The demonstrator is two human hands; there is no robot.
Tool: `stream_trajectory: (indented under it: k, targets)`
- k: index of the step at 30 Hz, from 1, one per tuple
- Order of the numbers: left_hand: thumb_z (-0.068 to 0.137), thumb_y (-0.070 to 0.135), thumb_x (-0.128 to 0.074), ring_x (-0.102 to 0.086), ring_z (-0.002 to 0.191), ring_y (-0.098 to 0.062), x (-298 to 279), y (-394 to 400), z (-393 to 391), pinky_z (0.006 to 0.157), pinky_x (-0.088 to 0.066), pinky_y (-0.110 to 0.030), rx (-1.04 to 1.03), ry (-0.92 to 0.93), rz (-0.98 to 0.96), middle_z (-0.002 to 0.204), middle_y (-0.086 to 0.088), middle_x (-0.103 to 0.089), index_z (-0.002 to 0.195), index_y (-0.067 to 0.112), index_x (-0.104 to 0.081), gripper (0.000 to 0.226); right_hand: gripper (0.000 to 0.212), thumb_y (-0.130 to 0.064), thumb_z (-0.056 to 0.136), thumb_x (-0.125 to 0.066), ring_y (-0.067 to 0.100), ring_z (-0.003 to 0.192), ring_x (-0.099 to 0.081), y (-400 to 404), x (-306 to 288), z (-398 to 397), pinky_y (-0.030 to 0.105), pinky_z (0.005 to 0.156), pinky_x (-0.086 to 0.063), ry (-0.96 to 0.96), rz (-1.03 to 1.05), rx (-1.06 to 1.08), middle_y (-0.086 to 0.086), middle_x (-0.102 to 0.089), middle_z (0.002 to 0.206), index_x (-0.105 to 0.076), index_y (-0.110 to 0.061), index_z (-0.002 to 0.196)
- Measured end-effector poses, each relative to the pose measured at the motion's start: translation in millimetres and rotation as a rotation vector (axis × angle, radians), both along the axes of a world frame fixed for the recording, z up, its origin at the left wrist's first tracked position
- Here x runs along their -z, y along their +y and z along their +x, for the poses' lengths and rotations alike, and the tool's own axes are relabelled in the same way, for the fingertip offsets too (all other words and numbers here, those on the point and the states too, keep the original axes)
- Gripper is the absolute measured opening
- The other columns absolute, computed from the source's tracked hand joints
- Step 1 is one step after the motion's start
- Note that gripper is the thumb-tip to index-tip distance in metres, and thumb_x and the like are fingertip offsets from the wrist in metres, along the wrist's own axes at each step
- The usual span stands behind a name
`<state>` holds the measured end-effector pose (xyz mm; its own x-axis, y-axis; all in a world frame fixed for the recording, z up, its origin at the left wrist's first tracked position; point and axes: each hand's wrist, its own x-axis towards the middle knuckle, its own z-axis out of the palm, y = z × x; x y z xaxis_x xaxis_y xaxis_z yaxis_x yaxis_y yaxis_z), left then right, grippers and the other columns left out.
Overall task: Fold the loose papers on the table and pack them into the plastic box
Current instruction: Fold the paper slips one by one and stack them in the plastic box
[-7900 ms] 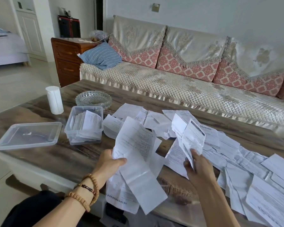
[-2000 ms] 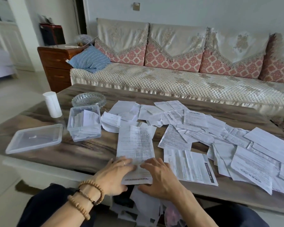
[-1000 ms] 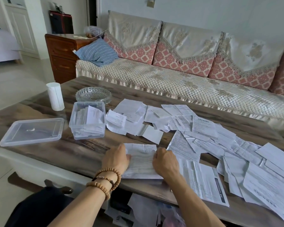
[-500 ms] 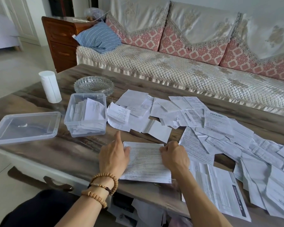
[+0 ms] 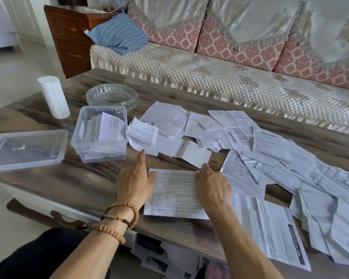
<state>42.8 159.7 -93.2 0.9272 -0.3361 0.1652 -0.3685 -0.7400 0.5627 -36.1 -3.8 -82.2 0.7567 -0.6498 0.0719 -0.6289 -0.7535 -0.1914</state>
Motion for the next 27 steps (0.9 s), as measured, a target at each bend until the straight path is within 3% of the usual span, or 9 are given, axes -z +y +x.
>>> stream_trajectory:
  k: [4, 8, 13, 14, 17, 19, 23, 27]
  targets:
    - [0.093, 0.037, -0.061, -0.057, 0.058, -0.011, -3.4, 1.3, 0.8, 0.069, -0.054, -0.03, 0.017, -0.022, 0.047, 0.06, 0.006, -0.054, 0.149, 0.017, -0.024, 0.07, 0.025, -0.031, 0.103, -0.035, 0.033, 0.095, -0.062, 0.1, 1.7, 0.8, 0.033, 0.067, -0.037, -0.003, -0.016, -0.001, 0.011, -0.067, 0.099, -0.052, -0.015, 0.112]
    - [0.091, 0.036, -0.064, -0.054, 0.061, -0.011, -4.6, 0.6, 1.0, 0.064, -0.049, -0.026, 0.012, -0.052, 0.043, 0.064, 0.01, -0.052, 0.136, 0.019, -0.04, 0.053, 0.024, -0.029, 0.103, -0.034, 0.031, 0.093, -0.062, 0.5, 3.6, 2.8, 0.032, 0.065, -0.036, 0.006, -0.044, 0.002, 0.009, -0.067, 0.097, -0.052, -0.014, 0.112]
    - [0.091, 0.029, -0.065, -0.056, 0.084, -0.01, -0.7, 0.9, 3.6, 0.066, -0.045, -0.02, 0.067, -0.152, 0.061, 0.103, 0.005, -0.061, 0.107, 0.024, -0.062, 0.017, 0.023, -0.027, 0.104, -0.033, 0.03, 0.091, -0.062, 2.7, 4.5, 3.4, 0.032, 0.063, -0.036, 0.016, -0.069, 0.011, 0.008, -0.067, 0.095, -0.051, -0.015, 0.112]
    - [0.09, 0.02, -0.066, -0.055, 0.091, -0.012, 0.2, 1.4, 4.0, 0.068, -0.044, -0.02, 0.11, -0.218, 0.073, 0.107, 0.005, -0.059, 0.104, 0.024, -0.067, 0.014, 0.023, -0.027, 0.103, -0.033, 0.03, 0.091, -0.063, 2.8, 5.0, 3.4, 0.032, 0.063, -0.036, 0.014, -0.063, 0.011, 0.008, -0.067, 0.094, -0.051, -0.015, 0.112]
    - [0.084, -0.001, -0.059, -0.048, 0.112, -0.016, 1.4, -1.8, 1.5, 0.089, -0.042, -0.03, 0.33, -0.385, 0.224, 0.125, 0.004, -0.06, 0.111, 0.023, -0.072, 0.038, 0.024, -0.028, 0.103, -0.034, 0.03, 0.091, -0.063, 2.4, 4.2, 2.8, 0.033, 0.064, -0.037, 0.005, -0.032, 0.015, 0.009, -0.066, 0.095, -0.052, -0.015, 0.11]
    - [0.085, 0.0, -0.049, -0.05, 0.116, -0.016, 0.3, -0.7, -1.8, 0.091, -0.037, -0.032, 0.429, -0.411, 0.315, 0.127, 0.004, -0.063, 0.117, 0.02, -0.07, 0.043, 0.025, -0.03, 0.103, -0.036, 0.031, 0.093, -0.062, 1.4, 2.9, 3.0, 0.033, 0.066, -0.037, -0.003, -0.019, 0.029, 0.01, -0.066, 0.096, -0.053, -0.014, 0.109]
    - [0.073, -0.002, -0.069, -0.061, 0.118, -0.019, 10.1, 11.9, -4.7, 0.101, -0.044, -0.036, 0.428, -0.38, 0.337, 0.125, -0.003, -0.067, 0.115, 0.017, -0.071, 0.046, 0.028, -0.034, 0.102, -0.038, 0.033, 0.097, -0.061, 2.0, 0.1, 1.7, 0.034, 0.069, -0.038, -0.002, 0.002, 0.038, 0.012, -0.066, 0.1, -0.053, -0.012, 0.11]
    - [0.097, 0.024, -0.042, -0.036, 0.141, -0.015, 9.8, 20.6, -5.8, 0.119, -0.024, -0.034, 0.494, -0.266, 0.325, 0.151, -0.001, -0.042, 0.139, 0.02, -0.051, 0.044, 0.021, -0.03, 0.1, -0.043, 0.032, 0.095, -0.061, 4.6, -6.7, -0.4, 0.035, 0.067, -0.04, 0.004, -0.065, 0.032, 0.009, -0.063, 0.102, -0.048, -0.011, 0.109]
